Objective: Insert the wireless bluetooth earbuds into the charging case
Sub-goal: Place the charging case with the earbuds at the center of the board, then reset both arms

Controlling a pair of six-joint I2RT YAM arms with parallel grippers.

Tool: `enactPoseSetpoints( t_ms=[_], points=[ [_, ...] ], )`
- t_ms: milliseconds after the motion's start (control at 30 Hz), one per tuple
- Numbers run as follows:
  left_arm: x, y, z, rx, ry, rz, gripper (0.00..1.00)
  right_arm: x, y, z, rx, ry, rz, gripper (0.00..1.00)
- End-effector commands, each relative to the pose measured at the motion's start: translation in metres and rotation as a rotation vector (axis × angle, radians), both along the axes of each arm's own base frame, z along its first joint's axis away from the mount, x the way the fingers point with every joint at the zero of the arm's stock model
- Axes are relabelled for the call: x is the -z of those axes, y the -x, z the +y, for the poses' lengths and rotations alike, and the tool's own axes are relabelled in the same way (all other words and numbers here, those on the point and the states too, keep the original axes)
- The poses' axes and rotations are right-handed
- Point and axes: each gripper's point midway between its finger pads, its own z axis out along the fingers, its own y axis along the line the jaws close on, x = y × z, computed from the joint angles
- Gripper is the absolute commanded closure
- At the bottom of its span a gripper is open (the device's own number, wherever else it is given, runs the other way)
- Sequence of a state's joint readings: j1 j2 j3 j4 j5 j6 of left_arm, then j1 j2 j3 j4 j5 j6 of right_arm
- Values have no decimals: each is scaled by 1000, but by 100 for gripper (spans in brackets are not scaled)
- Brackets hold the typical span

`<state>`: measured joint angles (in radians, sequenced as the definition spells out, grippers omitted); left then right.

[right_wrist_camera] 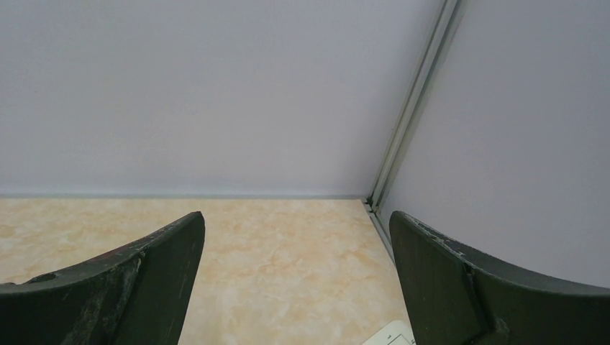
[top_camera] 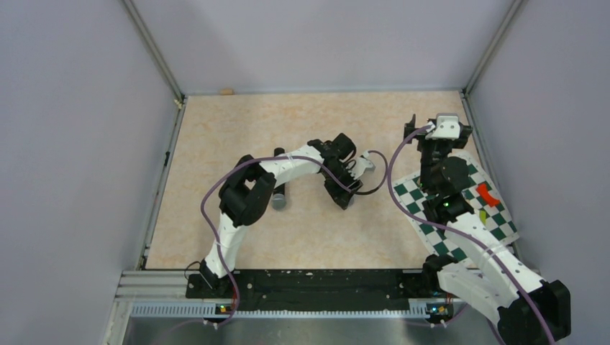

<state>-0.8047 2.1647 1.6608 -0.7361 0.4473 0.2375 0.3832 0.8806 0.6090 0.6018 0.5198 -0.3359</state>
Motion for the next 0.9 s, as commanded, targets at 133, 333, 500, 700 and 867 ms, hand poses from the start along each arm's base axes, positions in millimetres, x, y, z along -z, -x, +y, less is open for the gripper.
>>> enactPoseSetpoints(
  t_ms=[133, 333, 500, 700, 867],
  points=[
    [-3, -10, 3, -10, -23, -31, 21, -19, 3, -1, -6, -31, -52, 2],
    [-12, -11, 2, 0, -15, -36, 1, -20, 3, -1, -7, -30, -51, 2],
    [-28, -16, 6, 27, -10, -94, 1, -21, 3, -2, -3, -31, -53, 2],
    [-68, -12, 9, 159, 30, -152, 1, -18, 1, 2, -26, -23, -43, 2],
    [-123, -9, 31, 280, 30, -263, 1, -10, -3, 39, -224, 59, 14, 1]
  ],
)
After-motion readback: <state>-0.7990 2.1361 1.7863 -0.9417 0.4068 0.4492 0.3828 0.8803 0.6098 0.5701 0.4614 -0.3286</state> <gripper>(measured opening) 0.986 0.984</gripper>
